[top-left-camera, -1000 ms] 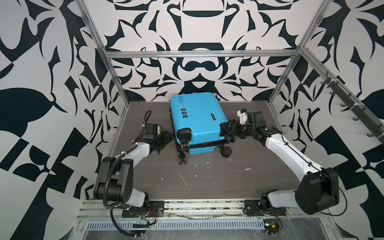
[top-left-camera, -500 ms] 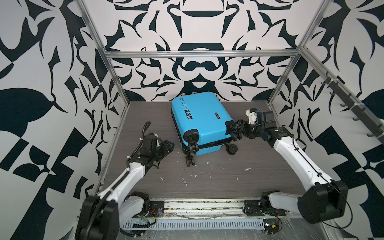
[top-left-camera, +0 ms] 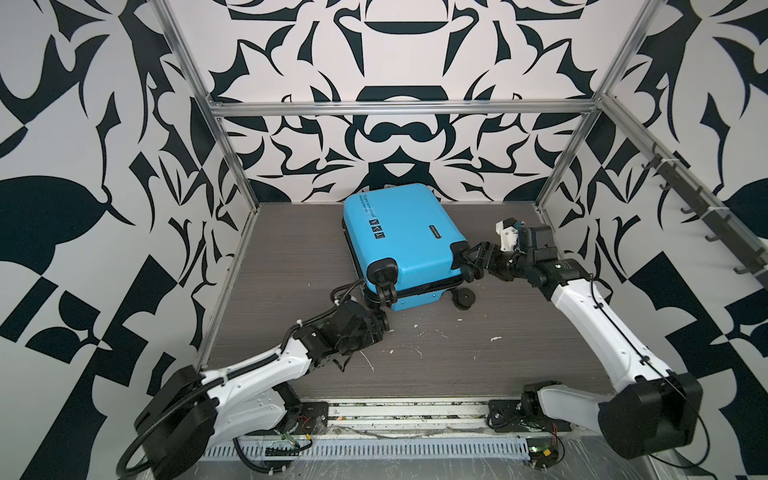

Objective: Pack the luggage

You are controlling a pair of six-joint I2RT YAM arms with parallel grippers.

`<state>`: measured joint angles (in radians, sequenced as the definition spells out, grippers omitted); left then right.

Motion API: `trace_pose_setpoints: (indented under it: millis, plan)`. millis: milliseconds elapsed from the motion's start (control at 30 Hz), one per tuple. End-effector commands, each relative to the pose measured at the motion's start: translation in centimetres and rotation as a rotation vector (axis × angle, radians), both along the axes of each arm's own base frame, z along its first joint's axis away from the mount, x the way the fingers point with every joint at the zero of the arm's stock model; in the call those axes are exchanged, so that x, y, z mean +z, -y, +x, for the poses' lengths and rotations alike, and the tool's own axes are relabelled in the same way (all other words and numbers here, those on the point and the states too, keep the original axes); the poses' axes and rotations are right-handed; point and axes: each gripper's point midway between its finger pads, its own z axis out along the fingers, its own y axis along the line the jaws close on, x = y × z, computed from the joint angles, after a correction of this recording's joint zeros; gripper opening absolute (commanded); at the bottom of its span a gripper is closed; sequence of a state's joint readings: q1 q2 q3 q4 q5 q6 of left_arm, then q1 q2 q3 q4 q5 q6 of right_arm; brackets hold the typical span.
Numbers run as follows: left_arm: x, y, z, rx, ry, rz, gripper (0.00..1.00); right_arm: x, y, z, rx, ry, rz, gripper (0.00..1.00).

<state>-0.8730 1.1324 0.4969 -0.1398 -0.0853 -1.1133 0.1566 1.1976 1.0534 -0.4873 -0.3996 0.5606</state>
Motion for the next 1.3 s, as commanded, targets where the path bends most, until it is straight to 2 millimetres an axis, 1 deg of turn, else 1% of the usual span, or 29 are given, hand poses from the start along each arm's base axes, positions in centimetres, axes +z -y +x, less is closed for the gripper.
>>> trace_pose_setpoints:
  millis: [0,100,167,267,433,533,600,800,867,900,933,1000,1033,1100,1200,1267]
  plan:
    - [0.5,1.7,1.6,0.06,0.033,-0.029,0.76,1.6,0.5,-0.3,-0.004,0.056,-0.011,0.75]
    - [-0.3,2.0,2.1,0.088,0.033,-0.028,0.76,1.8,0.6,-0.5,0.0,0.061,-0.008,0.75]
    - [-1.2,2.0,2.4,0.101,0.024,-0.003,0.76,1.8,0.7,-0.5,0.004,0.062,-0.006,0.75]
    - [-1.6,2.3,2.8,0.105,0.021,0.015,0.75,1.8,0.8,-0.5,0.007,0.059,0.002,0.75]
    - [-2.9,2.8,3.1,0.124,0.01,0.008,0.71,1.4,1.1,-0.5,0.008,0.045,0.022,0.75]
    - [-3.3,3.2,3.3,0.126,0.011,-0.021,0.69,1.1,1.2,-0.6,0.01,0.041,0.028,0.75]
    - [-3.2,3.7,3.4,0.121,0.022,-0.048,0.65,0.9,1.2,-0.7,0.01,0.034,0.031,0.75]
    - [-3.0,4.2,3.5,0.117,0.069,-0.162,0.41,0.6,1.3,-0.8,0.002,0.026,0.04,0.75]
    - [-3.2,4.0,3.3,0.132,0.081,-0.208,0.36,0.7,1.2,-0.8,0.001,0.026,0.045,0.75]
    - [-3.3,4.0,3.2,0.133,0.082,-0.222,0.36,0.6,1.2,-0.8,0.001,0.024,0.047,0.75]
    - [-3.6,3.8,3.0,0.133,0.072,-0.223,0.4,0.7,1.1,-0.7,0.001,0.025,0.051,0.75]
    - [-4.5,3.4,2.5,0.135,0.043,-0.198,0.57,0.8,1.1,-0.7,0.0,0.025,0.055,0.75]
    - [-4.9,2.9,2.2,0.141,0.025,-0.177,0.64,0.8,1.1,-0.7,-0.002,0.024,0.056,0.75]
    - [-5.5,2.0,1.7,0.152,0.009,-0.148,0.68,1.2,1.1,-0.6,-0.002,0.031,0.057,0.75]
    - [-6.3,-0.4,0.7,0.202,-0.019,-0.093,0.71,1.8,1.1,-0.7,-0.003,0.042,0.055,0.75]
    - [-6.2,-2.1,-0.1,0.232,-0.026,-0.059,0.72,2.4,1.3,-0.8,-0.006,0.052,0.05,0.75]
